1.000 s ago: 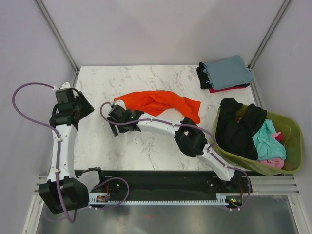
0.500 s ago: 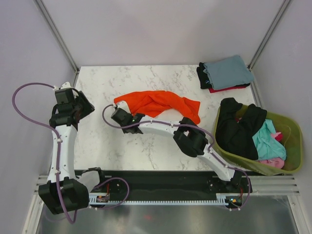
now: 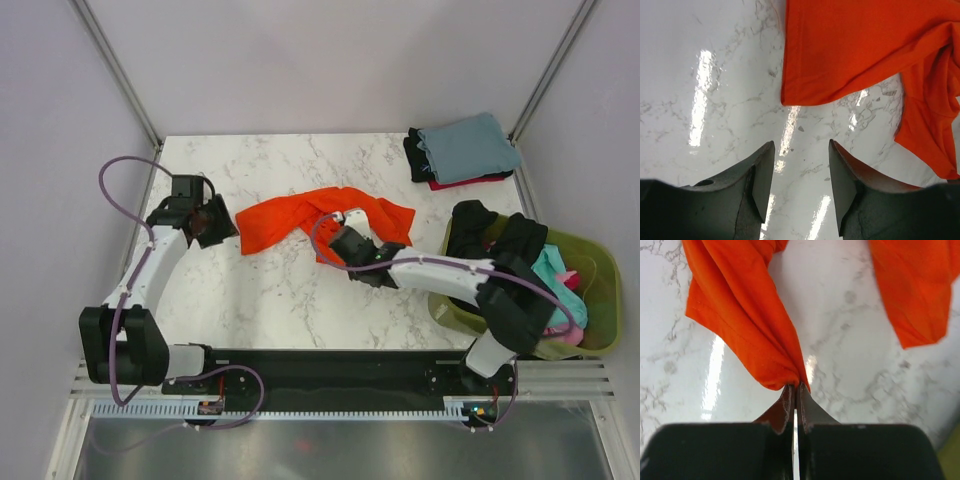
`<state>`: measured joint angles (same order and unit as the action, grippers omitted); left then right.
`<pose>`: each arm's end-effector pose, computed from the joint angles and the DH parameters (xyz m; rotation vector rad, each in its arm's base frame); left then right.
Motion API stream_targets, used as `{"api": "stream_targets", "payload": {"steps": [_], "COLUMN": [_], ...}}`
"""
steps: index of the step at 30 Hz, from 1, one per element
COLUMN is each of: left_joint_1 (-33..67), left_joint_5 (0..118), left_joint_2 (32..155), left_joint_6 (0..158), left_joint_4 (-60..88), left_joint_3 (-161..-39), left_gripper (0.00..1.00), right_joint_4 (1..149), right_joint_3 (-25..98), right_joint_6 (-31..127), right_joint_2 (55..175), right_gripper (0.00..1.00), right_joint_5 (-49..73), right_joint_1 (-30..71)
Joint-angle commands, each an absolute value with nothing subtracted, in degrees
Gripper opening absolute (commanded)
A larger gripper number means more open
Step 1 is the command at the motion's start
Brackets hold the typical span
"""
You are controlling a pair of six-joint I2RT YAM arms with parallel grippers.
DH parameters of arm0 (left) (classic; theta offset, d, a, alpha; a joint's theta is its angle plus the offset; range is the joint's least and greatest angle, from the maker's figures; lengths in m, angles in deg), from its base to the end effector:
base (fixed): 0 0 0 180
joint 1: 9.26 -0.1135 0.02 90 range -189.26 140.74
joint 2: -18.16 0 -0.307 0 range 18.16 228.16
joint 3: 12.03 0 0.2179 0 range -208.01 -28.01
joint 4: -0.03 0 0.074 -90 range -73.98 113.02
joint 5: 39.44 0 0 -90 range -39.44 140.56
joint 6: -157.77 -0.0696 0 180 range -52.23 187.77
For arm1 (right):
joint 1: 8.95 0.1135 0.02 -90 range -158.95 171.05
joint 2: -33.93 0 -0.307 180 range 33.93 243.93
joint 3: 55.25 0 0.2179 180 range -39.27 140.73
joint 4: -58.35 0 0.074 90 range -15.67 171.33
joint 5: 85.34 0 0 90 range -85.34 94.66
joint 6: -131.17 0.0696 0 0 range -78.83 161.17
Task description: Fold and stack the t-shirts
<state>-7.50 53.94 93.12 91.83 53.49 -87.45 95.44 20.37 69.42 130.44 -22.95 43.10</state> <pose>0.2443 -0.0116 0.2971 -0.4615 2.4699 -0.2601 0.2286 0.2406 0.2258 -0.3314 2.3981 -0.0068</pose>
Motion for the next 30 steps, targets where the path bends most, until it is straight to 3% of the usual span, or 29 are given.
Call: {"api": "stream_targets", "payload": {"steps": [1,7,18,30], "left_joint_1": [-6.5,-1.1,16.8,18.7], "left_joint_5": [58.7,57.3,50.7,41.0], "left_joint_2": [94.0,100.9,93.8,96.0], "left_joint_6": [98.2,101.0,108.2,108.0], "left_joint_4": [48.9,44.1,43.3,42.9], "left_joint_3": [-84.4,-81.2,-68.5,-68.4], "left_gripper": [0.55,0.54,0.54,0.56], "right_joint_4": [96.9,97.5,93.4,93.8], "right_joint_3": [12.6,3.2,2.1,0.6], "right_joint_6": [71.0,72.7,71.0,71.2], "right_joint_2": [116.3,106.0,111.3,111.0], "right_gripper": [0.00,0.00,0.00,0.00], "right_joint_5": [-25.7,-25.8,-22.2,-21.6], "right_joint_1": [43.5,42.0,42.0,42.0]}}
